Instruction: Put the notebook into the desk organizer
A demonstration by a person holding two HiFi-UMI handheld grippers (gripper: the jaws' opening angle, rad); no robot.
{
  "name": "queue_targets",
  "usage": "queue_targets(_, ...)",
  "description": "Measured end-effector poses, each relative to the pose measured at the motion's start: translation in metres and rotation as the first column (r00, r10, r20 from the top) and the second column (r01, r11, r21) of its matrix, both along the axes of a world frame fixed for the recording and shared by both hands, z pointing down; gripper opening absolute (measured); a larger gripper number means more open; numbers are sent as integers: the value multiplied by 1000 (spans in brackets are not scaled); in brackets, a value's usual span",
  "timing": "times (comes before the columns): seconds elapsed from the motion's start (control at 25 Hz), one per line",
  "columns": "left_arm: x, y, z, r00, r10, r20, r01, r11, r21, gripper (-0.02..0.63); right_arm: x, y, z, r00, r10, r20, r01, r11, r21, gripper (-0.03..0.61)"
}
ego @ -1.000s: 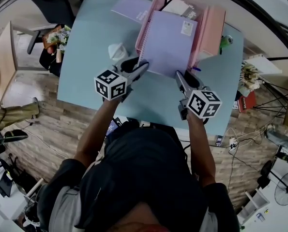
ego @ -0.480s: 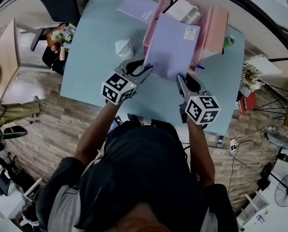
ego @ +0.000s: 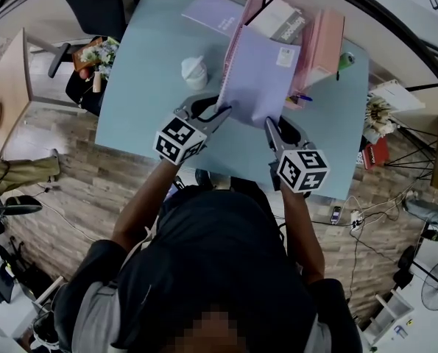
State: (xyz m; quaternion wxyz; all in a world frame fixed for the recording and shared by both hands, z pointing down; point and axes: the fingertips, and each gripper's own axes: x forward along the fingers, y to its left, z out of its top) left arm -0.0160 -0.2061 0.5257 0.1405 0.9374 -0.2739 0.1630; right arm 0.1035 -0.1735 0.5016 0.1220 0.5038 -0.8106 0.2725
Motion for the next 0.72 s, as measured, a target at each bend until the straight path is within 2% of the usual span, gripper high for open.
queue_targets(0.72, -25, 62, 6, 998, 48, 35, -49, 999, 6, 192, -27, 64, 10, 1000, 15, 7, -15, 1000, -20, 97)
